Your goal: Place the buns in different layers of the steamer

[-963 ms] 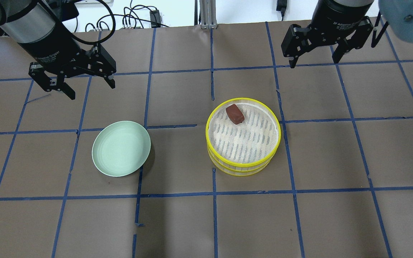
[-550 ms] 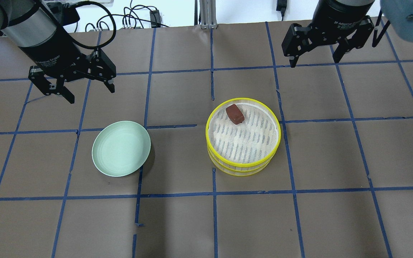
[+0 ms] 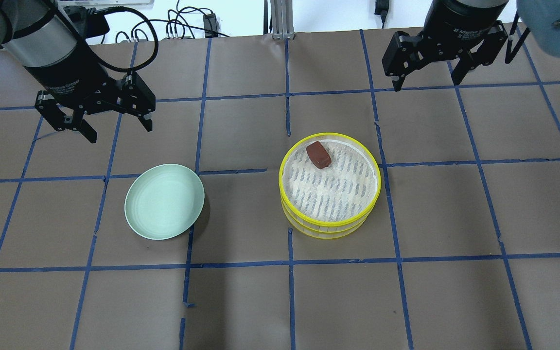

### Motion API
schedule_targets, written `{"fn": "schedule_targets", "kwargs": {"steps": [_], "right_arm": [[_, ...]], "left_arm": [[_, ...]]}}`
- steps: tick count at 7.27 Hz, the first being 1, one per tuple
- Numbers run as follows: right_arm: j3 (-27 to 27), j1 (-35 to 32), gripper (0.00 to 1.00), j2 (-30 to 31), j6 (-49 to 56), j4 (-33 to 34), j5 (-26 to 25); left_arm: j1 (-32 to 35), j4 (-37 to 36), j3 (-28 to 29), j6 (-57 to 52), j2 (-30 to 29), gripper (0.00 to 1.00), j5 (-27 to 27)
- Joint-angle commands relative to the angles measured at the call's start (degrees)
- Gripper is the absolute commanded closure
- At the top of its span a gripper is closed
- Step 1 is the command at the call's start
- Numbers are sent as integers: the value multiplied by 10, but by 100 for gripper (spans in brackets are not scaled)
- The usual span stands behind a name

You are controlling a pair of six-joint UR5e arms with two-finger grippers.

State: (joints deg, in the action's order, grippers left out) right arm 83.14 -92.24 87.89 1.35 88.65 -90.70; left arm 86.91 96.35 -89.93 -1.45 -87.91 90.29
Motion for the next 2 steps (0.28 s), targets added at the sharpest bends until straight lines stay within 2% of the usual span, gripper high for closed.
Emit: {"fn": "schedule_targets", "kwargs": {"steps": [1, 2], "right_arm": [[0, -1, 0, 0, 0, 0, 0], [0, -4, 0, 0, 1, 0, 0]], "left_arm": [[1, -3, -4, -51, 5, 0, 31], [2, -1, -4, -52, 5, 0, 30]]}}
